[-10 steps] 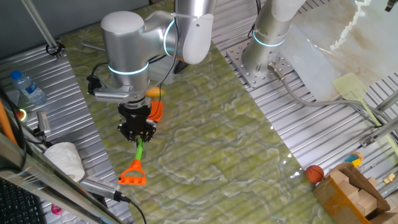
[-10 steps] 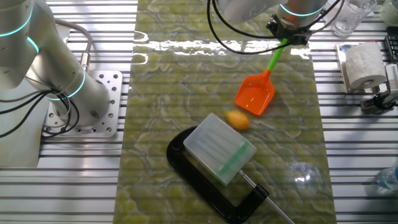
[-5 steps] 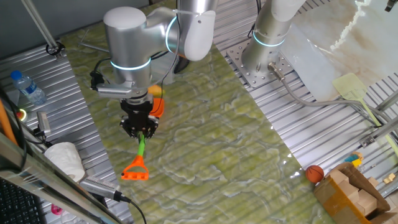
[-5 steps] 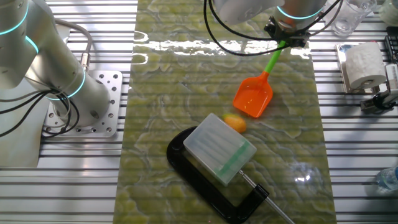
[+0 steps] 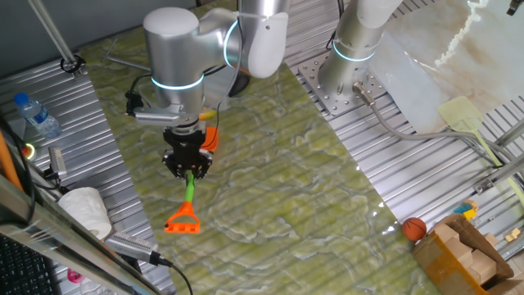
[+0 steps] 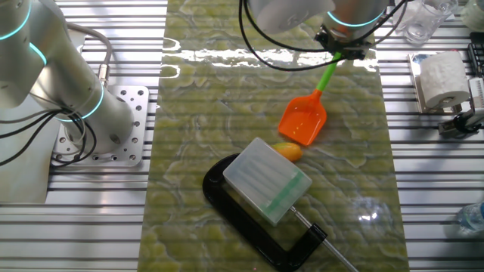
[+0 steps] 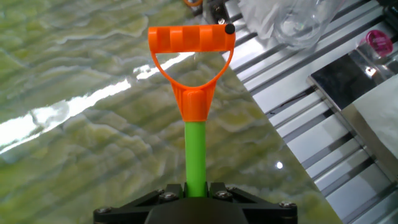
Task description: Use a shovel to scoop up an object
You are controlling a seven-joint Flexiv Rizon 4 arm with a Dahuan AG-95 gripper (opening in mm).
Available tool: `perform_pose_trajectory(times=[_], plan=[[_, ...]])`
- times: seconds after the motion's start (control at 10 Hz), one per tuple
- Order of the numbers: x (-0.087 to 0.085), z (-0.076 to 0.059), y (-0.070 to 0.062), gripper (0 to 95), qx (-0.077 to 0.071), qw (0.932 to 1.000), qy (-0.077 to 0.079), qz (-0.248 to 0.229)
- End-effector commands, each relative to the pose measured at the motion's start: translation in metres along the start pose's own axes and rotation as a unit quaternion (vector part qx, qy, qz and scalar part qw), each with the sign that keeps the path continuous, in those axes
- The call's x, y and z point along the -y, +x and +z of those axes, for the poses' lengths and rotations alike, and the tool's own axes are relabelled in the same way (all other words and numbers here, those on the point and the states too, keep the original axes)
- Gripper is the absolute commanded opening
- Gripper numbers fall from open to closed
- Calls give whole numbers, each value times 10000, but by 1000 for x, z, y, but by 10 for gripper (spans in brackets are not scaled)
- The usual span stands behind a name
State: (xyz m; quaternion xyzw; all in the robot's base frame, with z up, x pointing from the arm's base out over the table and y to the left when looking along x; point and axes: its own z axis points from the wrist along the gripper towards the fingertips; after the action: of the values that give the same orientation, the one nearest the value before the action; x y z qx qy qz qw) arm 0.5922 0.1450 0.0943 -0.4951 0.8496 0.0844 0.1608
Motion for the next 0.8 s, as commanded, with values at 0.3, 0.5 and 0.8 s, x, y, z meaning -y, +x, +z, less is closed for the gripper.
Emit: perform_pose_trajectory(times=[0.3, 0.5, 0.8], plan=[[-2, -4, 4, 0, 3, 10000, -7, -66], [-2, -4, 7, 0, 7, 10000, 6, -92], [-3, -2, 12, 0, 44, 9999, 51, -156]])
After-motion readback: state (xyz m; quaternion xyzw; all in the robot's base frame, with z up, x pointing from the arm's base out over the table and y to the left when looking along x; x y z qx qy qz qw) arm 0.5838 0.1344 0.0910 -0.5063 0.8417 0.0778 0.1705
